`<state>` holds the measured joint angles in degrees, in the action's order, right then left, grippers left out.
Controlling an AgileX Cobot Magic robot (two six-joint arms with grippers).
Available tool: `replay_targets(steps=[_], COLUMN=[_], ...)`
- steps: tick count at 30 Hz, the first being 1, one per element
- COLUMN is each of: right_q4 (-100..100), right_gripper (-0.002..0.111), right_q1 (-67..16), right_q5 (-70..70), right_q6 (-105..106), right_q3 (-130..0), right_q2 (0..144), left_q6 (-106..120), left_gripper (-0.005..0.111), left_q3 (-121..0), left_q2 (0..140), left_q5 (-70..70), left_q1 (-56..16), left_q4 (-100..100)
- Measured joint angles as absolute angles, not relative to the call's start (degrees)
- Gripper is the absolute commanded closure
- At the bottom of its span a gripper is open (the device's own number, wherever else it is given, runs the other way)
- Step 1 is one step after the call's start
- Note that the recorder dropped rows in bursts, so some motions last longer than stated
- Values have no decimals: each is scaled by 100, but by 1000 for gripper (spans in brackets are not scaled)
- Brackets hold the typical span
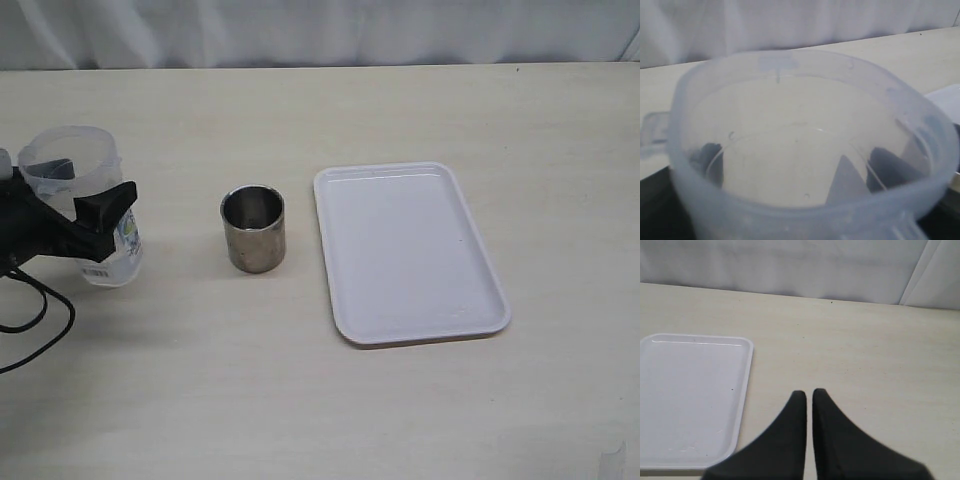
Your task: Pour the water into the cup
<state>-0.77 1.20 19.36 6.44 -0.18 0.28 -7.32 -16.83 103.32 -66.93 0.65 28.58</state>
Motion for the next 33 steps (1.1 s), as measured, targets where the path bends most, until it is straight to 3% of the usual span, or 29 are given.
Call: replay_targets(steps=[18, 27, 30, 33], right_q4=[-77, -77, -98, -372], right_gripper=[104, 104, 104, 92], right_q1=[120, 120, 120, 120], right_q5=[1802, -1371, -2197, -2633], right_q6=[644, 574, -679, -900], right_q3=[-18, -18, -18, -18], right_q2=[28, 28, 28, 28], left_q6=[-781, -867, -867, -869], left_gripper=[107, 107, 107, 107], left_q3=[-2654, -2654, -2654, -2654], left_q2=[10368, 10368, 10368, 10368], left_q5=[-6747, -6747, -6747, -6747], left_q1=[65, 65, 65, 65], left_q4=[3101, 3113, 3125, 3125])
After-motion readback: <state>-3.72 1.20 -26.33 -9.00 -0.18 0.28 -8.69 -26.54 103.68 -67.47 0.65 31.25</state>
